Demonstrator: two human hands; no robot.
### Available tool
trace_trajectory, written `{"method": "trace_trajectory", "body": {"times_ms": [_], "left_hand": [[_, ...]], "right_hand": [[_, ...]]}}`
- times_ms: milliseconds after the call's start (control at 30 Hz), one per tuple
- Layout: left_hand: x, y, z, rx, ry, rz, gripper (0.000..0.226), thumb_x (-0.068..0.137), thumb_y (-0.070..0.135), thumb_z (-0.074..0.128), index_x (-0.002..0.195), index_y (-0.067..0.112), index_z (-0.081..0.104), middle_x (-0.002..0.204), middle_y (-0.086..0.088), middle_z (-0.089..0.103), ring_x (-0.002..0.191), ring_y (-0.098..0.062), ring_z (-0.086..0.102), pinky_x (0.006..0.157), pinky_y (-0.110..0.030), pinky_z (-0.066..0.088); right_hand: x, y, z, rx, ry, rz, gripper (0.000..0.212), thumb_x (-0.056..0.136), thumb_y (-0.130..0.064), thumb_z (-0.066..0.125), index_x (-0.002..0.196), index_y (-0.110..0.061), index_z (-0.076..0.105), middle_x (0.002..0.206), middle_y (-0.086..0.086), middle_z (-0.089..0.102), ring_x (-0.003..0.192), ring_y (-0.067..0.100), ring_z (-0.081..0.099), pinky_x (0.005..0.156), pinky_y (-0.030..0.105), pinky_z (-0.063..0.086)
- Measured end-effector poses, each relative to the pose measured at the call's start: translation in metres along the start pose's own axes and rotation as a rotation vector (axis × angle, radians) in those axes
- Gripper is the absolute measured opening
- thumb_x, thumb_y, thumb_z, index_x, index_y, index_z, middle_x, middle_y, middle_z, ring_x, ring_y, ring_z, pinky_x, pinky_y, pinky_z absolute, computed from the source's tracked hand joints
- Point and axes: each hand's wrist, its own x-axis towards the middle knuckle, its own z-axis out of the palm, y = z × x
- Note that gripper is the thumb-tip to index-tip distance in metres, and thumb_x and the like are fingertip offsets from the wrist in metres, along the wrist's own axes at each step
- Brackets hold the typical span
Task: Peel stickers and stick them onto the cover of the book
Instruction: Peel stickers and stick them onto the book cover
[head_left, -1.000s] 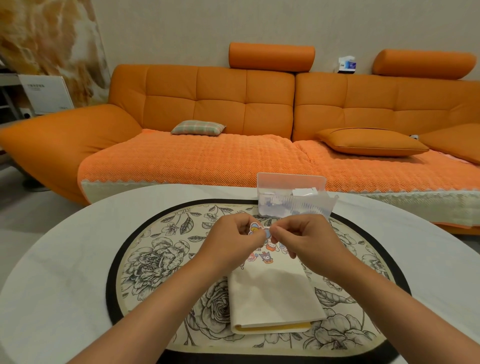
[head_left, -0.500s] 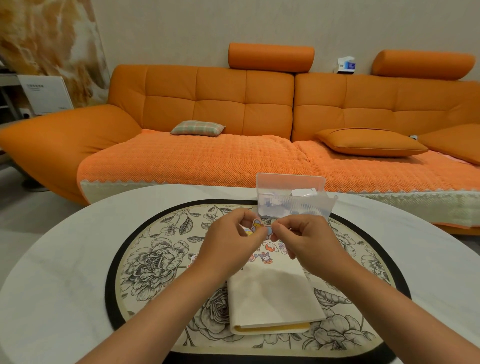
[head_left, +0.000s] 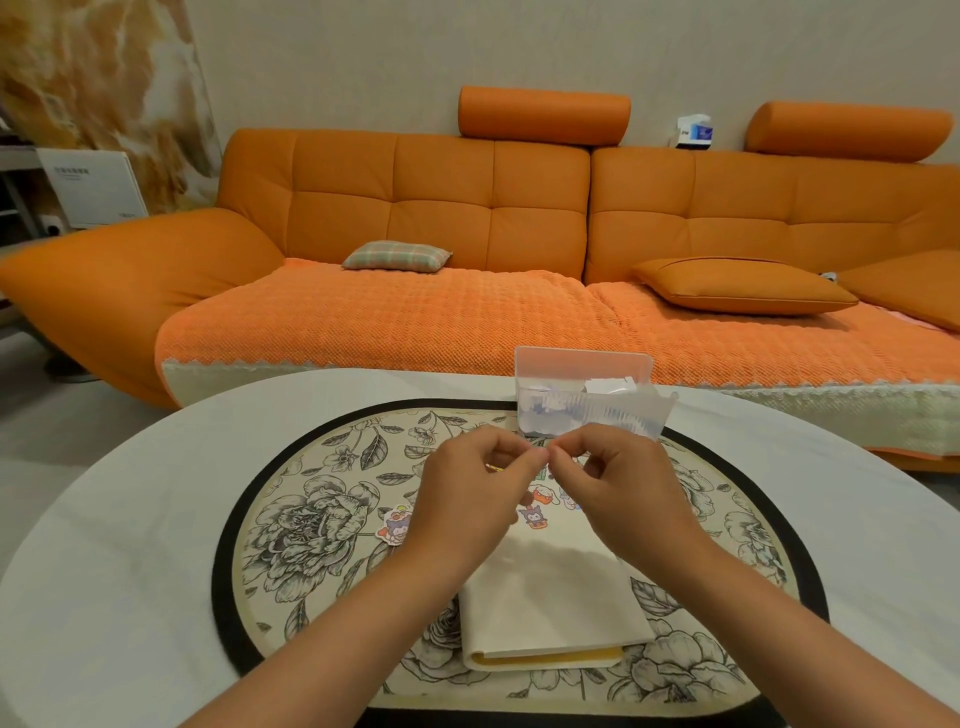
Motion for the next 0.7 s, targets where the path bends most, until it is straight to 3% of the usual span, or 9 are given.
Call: {"method": "trace_trajectory", "body": {"times_ms": [133, 300, 433, 600, 700], "left_hand": [[0.002, 0.001, -0.001, -0.131, -0.057, -0.127, 0.008, 0.089, 0.023, 0.074, 0.087, 0.016, 0.078, 0.082, 0.002, 0.077, 0.066, -0.015, 0.073, 0.059, -0.034, 0.061], [0.004, -0.004, 0.0, -0.03, -0.08, -0.103, 0.013, 0.092, 0.023, 0.069, 0.082, 0.02, 0.076, 0.08, 0.002, 0.076, 0.059, -0.007, 0.065, 0.049, -0.026, 0.053], [0.007, -0.008, 0.001, 0.059, -0.13, -0.045, 0.018, 0.094, 0.026, 0.063, 0.078, 0.021, 0.07, 0.084, -0.003, 0.072, 0.061, -0.01, 0.06, 0.048, -0.029, 0.053], [0.009, -0.012, 0.0, 0.11, -0.181, 0.007, 0.019, 0.099, 0.028, 0.056, 0.081, 0.024, 0.063, 0.082, 0.005, 0.067, 0.062, -0.009, 0.059, 0.052, -0.039, 0.055], [0.01, -0.013, -0.001, 0.114, -0.194, 0.036, 0.018, 0.101, 0.029, 0.054, 0.084, 0.027, 0.061, 0.078, 0.013, 0.066, 0.062, -0.009, 0.06, 0.058, -0.043, 0.055]], "right_hand": [[-0.003, 0.0, 0.001, -0.091, 0.04, -0.087, 0.01, 0.089, -0.03, 0.069, 0.083, -0.034, 0.075, 0.066, -0.03, 0.06, 0.062, 0.003, 0.056, 0.054, 0.018, 0.037], [-0.004, 0.0, 0.003, -0.112, 0.039, -0.128, 0.011, 0.089, -0.031, 0.069, 0.081, -0.036, 0.075, 0.072, -0.026, 0.064, 0.063, 0.006, 0.056, 0.055, 0.024, 0.042], [-0.004, -0.003, 0.003, 0.011, -0.004, 0.005, 0.023, 0.09, -0.023, 0.069, 0.071, -0.036, 0.073, 0.057, -0.03, 0.058, 0.051, 0.006, 0.049, 0.052, 0.019, 0.035], [-0.002, -0.009, 0.001, 0.231, -0.082, 0.171, 0.022, 0.09, -0.016, 0.065, 0.073, -0.02, 0.078, 0.055, -0.014, 0.066, 0.044, 0.005, 0.049, 0.049, 0.017, 0.042], [-0.001, -0.012, -0.001, 0.442, -0.118, 0.285, 0.019, 0.091, -0.018, 0.069, 0.076, -0.014, 0.079, 0.065, -0.002, 0.071, 0.046, 0.011, 0.048, 0.047, 0.016, 0.04]]}}
